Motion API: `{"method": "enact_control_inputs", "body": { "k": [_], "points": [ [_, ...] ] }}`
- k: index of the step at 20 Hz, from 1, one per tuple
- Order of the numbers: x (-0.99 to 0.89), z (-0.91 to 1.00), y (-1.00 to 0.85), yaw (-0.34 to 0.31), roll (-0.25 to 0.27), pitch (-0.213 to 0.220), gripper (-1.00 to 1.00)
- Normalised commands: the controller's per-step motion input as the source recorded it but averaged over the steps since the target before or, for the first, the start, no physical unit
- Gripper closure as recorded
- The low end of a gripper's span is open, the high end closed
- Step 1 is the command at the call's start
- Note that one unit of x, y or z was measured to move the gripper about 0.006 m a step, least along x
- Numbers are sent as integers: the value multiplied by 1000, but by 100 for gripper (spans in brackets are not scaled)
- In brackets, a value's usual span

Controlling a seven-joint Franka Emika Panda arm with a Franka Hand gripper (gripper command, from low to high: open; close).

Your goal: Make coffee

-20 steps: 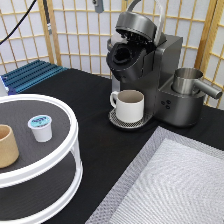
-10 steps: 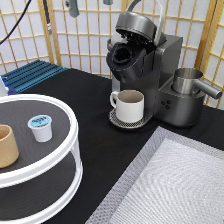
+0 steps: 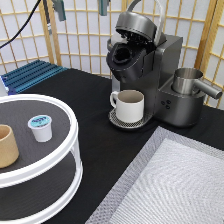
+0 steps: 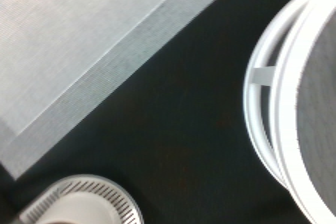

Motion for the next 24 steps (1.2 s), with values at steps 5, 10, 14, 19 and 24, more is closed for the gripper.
{"method": "enact_control_inputs", "body": {
  "k": [5, 10, 14, 19, 24],
  "points": [
    [-195, -270, -194, -319, -9, -28, -100],
    [-177, -285, -201, -303, -49, -43, -100],
    [-141, -239, -197, -281, -101, -62, -100],
    [-139, -211, -161, -242, -189, -46, -100],
    [-278, -294, -163, -71, -339, -3, -100]
  ]
}}
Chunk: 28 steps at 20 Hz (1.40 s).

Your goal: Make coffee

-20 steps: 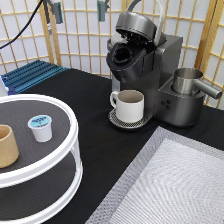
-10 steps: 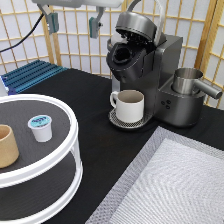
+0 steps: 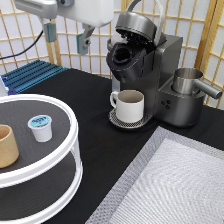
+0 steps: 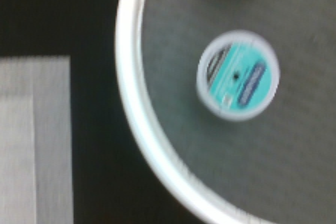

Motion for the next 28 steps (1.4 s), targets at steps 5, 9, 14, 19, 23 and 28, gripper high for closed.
{"method": "enact_control_inputs", "body": {
  "k": [5, 9, 14, 19, 23, 28],
  "points": [
    [-397, -334, -230, 119, -187, -16, -100],
    [-291, -312, -474, 135, 71, -69, -100],
    [-241, -463, -605, 69, 204, -89, -100],
    [-197, -339, -585, 47, 239, -100, -100],
    [-150, -396, -348, 3, 152, -81, -100],
    [-30, -414, -101, 0, 25, -70, -100]
  ]
}}
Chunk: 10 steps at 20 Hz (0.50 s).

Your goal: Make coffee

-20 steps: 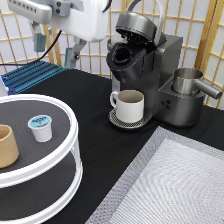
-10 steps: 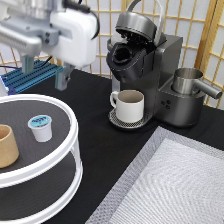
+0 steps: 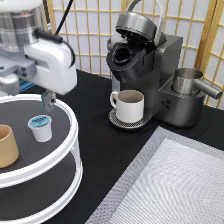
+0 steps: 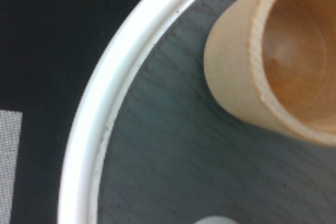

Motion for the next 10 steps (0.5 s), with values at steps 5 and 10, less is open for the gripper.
{"method": "enact_control_inputs", "body": {
  "k": [5, 10],
  "points": [
    [-29, -294, 0, 0, 0, -80, -100],
    [-29, -255, 5, 0, 8, -89, -100]
  ]
}}
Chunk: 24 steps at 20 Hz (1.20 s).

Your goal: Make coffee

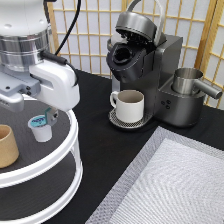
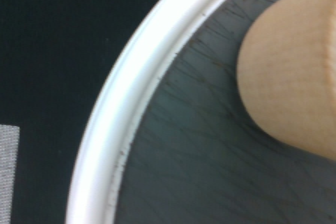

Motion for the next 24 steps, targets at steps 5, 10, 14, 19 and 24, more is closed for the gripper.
{"method": "enact_control_inputs", "body": {
  "k": [5, 10, 14, 19, 24],
  "points": [
    [-108, -350, 211, 14, 0, -103, -100],
    [-254, -199, 348, 33, 0, -99, -100],
    [-236, -168, 41, 35, 28, -85, -100],
    [-479, -113, -34, -5, 22, -74, -100],
    [-369, 322, -7, -46, 1, -69, -100]
  ]
}}
